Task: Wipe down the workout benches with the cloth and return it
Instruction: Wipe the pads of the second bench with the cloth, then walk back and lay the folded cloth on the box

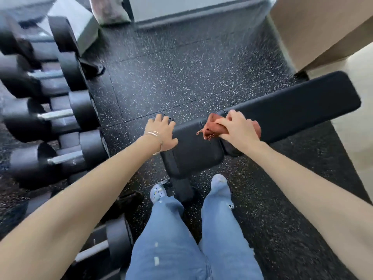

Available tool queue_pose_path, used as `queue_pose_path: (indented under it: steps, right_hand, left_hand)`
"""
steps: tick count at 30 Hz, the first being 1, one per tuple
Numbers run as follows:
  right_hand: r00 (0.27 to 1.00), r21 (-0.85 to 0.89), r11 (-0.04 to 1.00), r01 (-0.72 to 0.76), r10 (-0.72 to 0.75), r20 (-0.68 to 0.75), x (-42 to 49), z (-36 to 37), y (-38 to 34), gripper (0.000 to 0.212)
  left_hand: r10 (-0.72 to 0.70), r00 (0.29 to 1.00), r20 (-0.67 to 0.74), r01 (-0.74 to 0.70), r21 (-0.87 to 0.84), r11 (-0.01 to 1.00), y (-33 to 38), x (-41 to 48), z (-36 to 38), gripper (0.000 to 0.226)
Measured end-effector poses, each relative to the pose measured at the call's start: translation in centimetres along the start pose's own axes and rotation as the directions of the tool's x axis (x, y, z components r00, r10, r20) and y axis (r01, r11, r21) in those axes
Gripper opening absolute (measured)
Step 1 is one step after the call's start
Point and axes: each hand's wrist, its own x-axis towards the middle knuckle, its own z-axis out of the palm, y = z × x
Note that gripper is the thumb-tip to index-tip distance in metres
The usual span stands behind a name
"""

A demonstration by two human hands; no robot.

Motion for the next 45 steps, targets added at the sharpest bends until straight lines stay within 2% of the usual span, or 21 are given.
queue_pose_path:
  steps: [4,9,12,16,21,28,37,42,45]
  right_hand:
    - [0.997,-0.013,0.997,0.074,-0.074,-0.038,-0.9,-8.1,-0.5,0.041]
    - [0.985,-0.079,0.989,0.125,-0.133,-0.107,-1.1,-16.0,-1.1,0.044]
    - [0.972,-0.124,0.978,0.17,-0.187,-0.141,-0.7,-19.2,-0.8,0.044]
    - [0.945,-0.219,0.935,0.278,-0.307,-0.11,-0.1,-22.1,0.0,0.045]
    - [0.858,-0.304,0.826,0.475,-0.512,-0.051,-0.2,-23.8,1.5,0.047]
    - [0.705,-0.388,0.64,0.663,-0.708,0.035,-2.4,-24.4,1.5,0.046]
    - [0.477,-0.357,0.43,0.829,-0.878,0.05,-7.9,-21.7,-3.2,0.05]
    - [0.358,-0.362,0.3,0.883,-0.928,0.104,-13.2,-19.7,-6.3,0.052]
    - [0.26,-0.337,0.2,0.92,-0.955,0.141,-17.3,-18.1,-7.4,0.053]
  left_hand:
    - [-0.016,0.989,-0.145,0.021,0.029,0.999,-1.3,-2.7,-7.8,0.063]
    - [-0.097,0.932,-0.348,0.109,0.013,0.994,-2.9,-6.2,-15.7,0.062]
    - [-0.159,0.902,-0.402,0.177,0.008,0.984,-2.9,-8.0,-18.2,0.064]
    - [-0.284,0.848,-0.447,0.294,-0.048,0.955,-1.5,-9.3,-19.3,0.064]
    - [-0.504,0.764,-0.403,0.478,-0.171,0.861,2.7,-10.6,-19.0,0.064]
    - [-0.698,0.649,-0.304,0.621,-0.319,0.716,8.9,-15.1,-17.4,0.06]
    - [-0.856,0.474,-0.206,0.789,-0.332,0.517,13.4,-25.1,-14.4,0.056]
    - [-0.92,0.367,-0.139,0.842,-0.371,0.392,18.6,-31.3,-10.4,0.056]
    - [-0.956,0.283,-0.078,0.878,-0.38,0.291,22.7,-35.6,-8.2,0.058]
